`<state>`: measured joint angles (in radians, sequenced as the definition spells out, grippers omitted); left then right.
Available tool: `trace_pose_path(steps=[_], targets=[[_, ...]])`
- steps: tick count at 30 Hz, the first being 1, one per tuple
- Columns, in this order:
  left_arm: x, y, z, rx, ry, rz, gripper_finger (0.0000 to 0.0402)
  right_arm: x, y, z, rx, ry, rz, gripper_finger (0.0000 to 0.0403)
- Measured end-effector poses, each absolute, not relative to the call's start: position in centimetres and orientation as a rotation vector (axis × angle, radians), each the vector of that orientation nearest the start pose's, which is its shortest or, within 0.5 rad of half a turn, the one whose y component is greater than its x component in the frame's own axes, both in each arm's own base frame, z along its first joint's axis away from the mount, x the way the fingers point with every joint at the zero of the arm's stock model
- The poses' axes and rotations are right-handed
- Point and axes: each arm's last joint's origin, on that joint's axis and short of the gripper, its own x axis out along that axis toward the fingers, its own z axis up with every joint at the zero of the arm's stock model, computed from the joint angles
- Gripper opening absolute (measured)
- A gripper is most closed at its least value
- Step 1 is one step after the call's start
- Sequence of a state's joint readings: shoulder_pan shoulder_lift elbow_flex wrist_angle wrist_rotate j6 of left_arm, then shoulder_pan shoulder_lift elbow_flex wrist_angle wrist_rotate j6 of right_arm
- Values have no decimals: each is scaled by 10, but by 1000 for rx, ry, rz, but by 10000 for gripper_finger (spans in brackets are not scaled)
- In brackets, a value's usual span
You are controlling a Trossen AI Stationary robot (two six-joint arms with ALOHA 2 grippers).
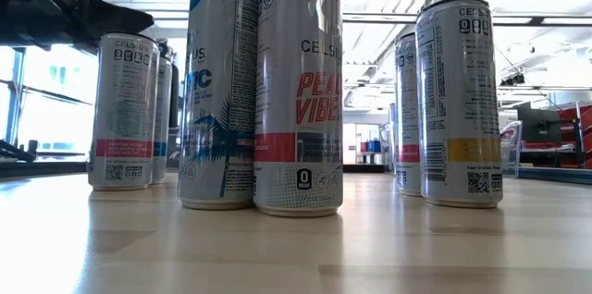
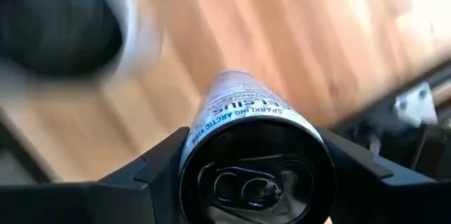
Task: Sort soda cans
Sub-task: Put the white-blue soda can into the top right transparent bin
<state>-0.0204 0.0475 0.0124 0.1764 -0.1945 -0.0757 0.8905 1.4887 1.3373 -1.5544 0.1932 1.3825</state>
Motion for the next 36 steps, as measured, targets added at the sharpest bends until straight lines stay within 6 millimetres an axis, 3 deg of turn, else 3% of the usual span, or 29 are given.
trace_pose_path(steps=[8,13,21,29,36], targets=[[99,4,181,-91,-147,168,0,168,124,275,169,1312,-759,238],[99,4,181,-91,-148,168,0,180,93,282,107,1134,-868,238],[99,4,181,-90,-148,168,0,186,44,323,-14,911,-973,238],[99,4,181,-90,-148,168,0,186,-33,369,36,984,-1066,238],[99,4,181,-90,-149,168,0,191,-116,370,246,1047,-860,238]])
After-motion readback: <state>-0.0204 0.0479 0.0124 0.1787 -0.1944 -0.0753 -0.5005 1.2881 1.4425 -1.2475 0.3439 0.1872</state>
